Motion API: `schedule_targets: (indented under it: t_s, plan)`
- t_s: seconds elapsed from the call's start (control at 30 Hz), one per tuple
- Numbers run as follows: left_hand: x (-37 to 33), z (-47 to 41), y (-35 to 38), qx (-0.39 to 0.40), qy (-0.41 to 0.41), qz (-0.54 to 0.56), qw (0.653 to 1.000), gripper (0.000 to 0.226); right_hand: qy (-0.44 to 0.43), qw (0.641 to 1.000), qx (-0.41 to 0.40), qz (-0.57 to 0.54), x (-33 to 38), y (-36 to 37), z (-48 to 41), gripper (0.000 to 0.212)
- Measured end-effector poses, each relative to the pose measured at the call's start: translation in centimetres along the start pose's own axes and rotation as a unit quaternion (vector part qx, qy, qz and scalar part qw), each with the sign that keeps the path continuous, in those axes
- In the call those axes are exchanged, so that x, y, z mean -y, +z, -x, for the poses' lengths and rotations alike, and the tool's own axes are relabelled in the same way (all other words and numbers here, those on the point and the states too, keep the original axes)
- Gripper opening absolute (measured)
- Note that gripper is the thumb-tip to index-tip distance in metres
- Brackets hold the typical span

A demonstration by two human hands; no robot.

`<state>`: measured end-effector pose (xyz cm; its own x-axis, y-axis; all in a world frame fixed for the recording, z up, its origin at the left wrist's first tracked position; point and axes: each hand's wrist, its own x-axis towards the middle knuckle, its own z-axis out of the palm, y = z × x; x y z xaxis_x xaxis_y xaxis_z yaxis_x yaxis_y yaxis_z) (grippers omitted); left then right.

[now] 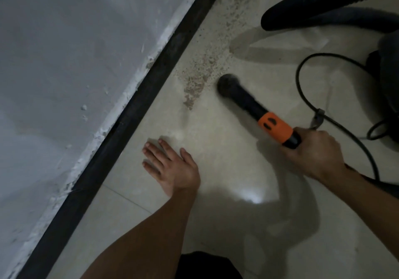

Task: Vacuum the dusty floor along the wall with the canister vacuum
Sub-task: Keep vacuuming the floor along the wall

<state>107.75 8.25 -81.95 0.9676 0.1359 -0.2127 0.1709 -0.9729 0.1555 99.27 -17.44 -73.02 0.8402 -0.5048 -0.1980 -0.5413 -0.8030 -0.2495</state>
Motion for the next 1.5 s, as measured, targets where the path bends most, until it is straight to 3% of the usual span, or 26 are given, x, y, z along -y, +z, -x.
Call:
schedule_targets:
  t_s: [0.13,0.3,0.47,0.63,0.8,0.93,1.1,1.27,1.4,1.5]
  plan:
    - [-0.1,0.0,-0.2,0.000,0.000,0.003,1.000,0.067,-0.081,0.995,0.057,0.026,1.3,1.4,3.4,0.043]
    - [-0.2,0.1,-0.3,-0.002,-0.002,0.007,1.000,0.067,-0.015,0.999,0.024,-0.016,2.0,0.6,0.1,0.029]
    - [-0.2,-0.1,-0.1,-0.005,-0.001,0.004,1.000,0.067,-0.105,0.994,0.043,0.000,3.1,2.0,1.7,0.047]
    - [0.1,-0.1,0.2,-0.007,-0.004,-0.005,1.000,0.068,0.006,0.999,0.007,-0.035,3.0,0.8,-2.5,0.027]
    - [0.3,-0.3,0.8,-0.015,-0.002,-0.007,1.000,0.068,-0.054,0.998,0.045,-0.006,3.6,1.6,-1.3,0.030]
    - [0.4,-0.3,1.1,-0.020,-0.003,-0.010,1.000,0.068,-0.005,1.000,0.004,-0.020,3.7,0.8,-4.1,0.025]
    - [0.5,-0.3,1.3,-0.027,-0.001,-0.003,1.000,0.067,-0.096,0.994,0.049,-0.025,5.6,1.9,-2.9,0.035]
    - [0.6,-0.3,1.4,-0.036,0.003,0.007,0.999,0.067,-0.019,0.999,0.010,-0.033,6.0,1.0,-5.7,0.025]
    - [0.7,-0.3,1.6,-0.044,0.007,0.009,0.999,0.067,-0.045,0.998,0.049,-0.021,6.9,1.4,-6.1,0.026]
    - [0.7,-0.3,1.6,-0.046,0.009,0.012,0.999,0.066,-0.027,0.999,0.013,-0.038,7.2,0.9,-7.5,0.029]
